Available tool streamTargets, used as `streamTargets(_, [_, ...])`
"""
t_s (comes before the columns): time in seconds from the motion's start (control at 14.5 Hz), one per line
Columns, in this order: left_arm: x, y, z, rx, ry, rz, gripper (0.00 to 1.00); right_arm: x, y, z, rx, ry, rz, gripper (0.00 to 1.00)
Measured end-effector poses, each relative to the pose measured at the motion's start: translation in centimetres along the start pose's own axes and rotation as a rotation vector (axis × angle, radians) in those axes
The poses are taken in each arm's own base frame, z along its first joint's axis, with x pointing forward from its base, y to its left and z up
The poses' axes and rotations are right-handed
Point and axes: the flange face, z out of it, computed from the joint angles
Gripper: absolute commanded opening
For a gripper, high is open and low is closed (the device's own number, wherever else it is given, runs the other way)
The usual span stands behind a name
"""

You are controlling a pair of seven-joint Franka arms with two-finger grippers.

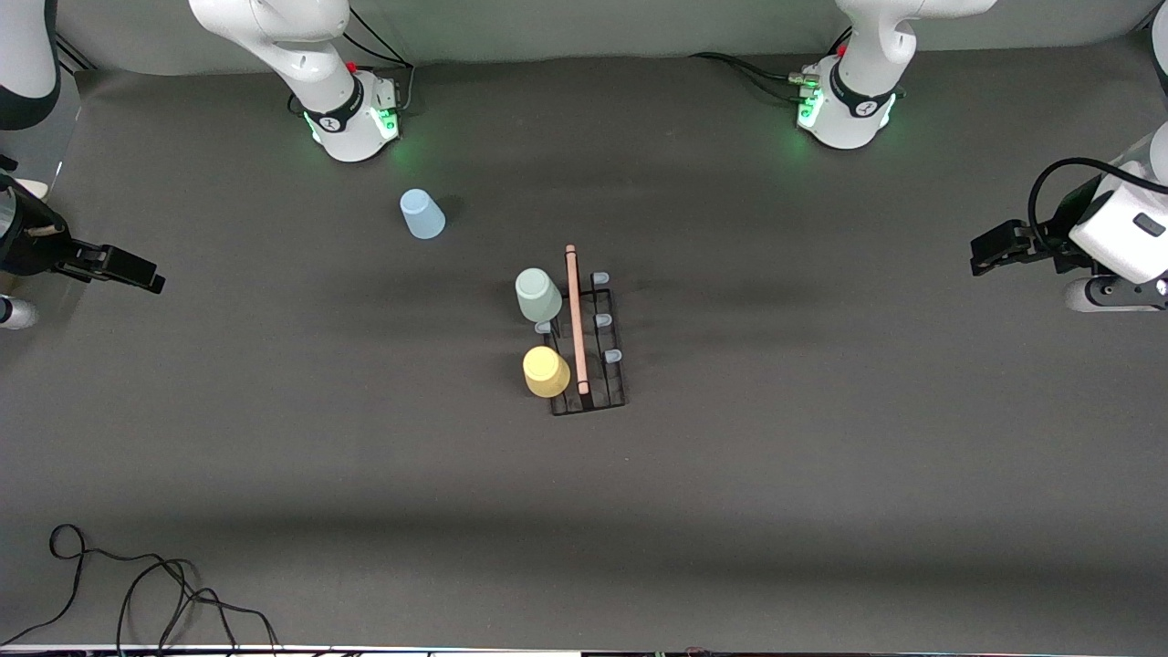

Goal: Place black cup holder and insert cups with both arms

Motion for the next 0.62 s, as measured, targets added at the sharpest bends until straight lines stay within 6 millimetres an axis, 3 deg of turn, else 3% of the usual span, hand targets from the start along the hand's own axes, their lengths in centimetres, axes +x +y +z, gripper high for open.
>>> streamTargets(0.62, [0.00,0.00,0.00,0.000,0.000,0.000,1.00,0.28,-0.79,-0.03,0.003,0.031,-0.014,1.00])
